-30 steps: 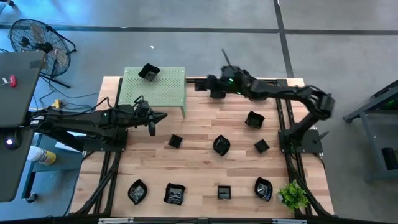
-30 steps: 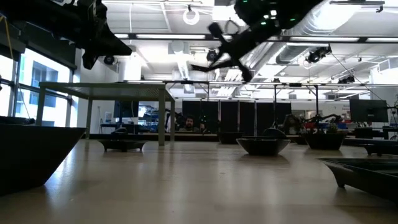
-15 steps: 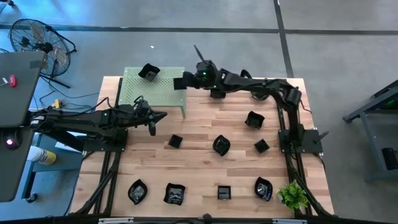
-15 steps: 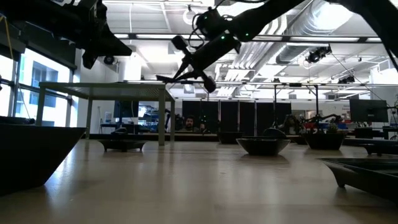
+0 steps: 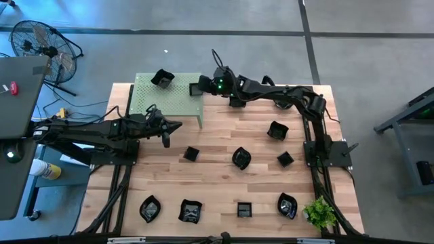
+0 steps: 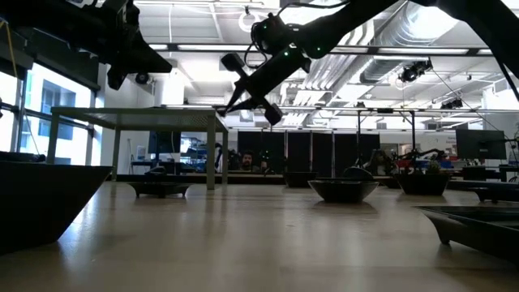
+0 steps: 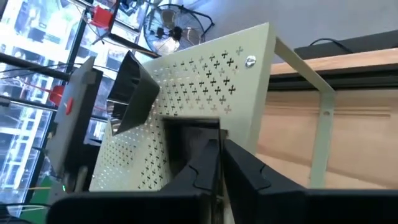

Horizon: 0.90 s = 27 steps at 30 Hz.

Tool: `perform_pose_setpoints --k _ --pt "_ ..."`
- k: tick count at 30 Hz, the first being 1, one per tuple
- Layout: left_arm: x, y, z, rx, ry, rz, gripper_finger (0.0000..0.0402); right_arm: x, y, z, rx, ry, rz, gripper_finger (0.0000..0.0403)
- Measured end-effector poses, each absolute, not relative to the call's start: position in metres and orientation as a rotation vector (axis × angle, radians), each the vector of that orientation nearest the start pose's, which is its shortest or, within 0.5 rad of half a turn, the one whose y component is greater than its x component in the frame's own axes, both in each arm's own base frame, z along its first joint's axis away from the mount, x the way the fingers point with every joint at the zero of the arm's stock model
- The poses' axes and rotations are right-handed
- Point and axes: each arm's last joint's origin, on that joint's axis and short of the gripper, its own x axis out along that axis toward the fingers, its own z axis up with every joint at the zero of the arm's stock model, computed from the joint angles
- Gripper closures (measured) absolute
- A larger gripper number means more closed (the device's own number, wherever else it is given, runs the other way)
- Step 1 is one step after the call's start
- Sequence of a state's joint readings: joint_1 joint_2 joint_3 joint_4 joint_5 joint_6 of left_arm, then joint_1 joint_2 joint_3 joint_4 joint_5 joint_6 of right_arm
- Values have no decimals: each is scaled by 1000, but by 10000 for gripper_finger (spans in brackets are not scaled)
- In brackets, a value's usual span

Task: Pick & Place Mini shaped plates
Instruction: Put the black square plate on the shelf, then put the black leaf-shaped plate on the shelf

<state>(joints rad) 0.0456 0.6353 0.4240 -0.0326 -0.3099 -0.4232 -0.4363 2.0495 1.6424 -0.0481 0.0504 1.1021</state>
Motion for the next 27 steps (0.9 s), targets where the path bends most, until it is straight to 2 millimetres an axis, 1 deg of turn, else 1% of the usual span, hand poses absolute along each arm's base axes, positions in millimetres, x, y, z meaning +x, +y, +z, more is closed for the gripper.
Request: perform_pose_setpoints --k 5,9,12,14,16,18,21,24,27 --pt "152 16 244 -385 164 399 401 433 -202 254 1155 149 -648 353" --pt "152 16 244 -384 164 399 401 433 -201 254 1130 172 -622 342" --pt "152 16 244 -385 164 399 401 433 -202 254 1005 242 -537 345" --pt "152 16 244 -388 164 399 401 429 -203 255 923 309 -474 357" --pt "152 16 244 -399 162 400 401 424 -203 261 823 361 -402 378" --pt "152 16 244 -415 160 400 401 418 -199 271 685 401 -325 396" --pt "152 16 242 -424 185 401 401 406 -181 286 506 423 -231 395" --pt "153 15 237 -429 227 409 401 390 -157 283 418 363 -158 400" --pt "156 15 233 -428 264 399 401 366 -129 272 414 268 -128 400"
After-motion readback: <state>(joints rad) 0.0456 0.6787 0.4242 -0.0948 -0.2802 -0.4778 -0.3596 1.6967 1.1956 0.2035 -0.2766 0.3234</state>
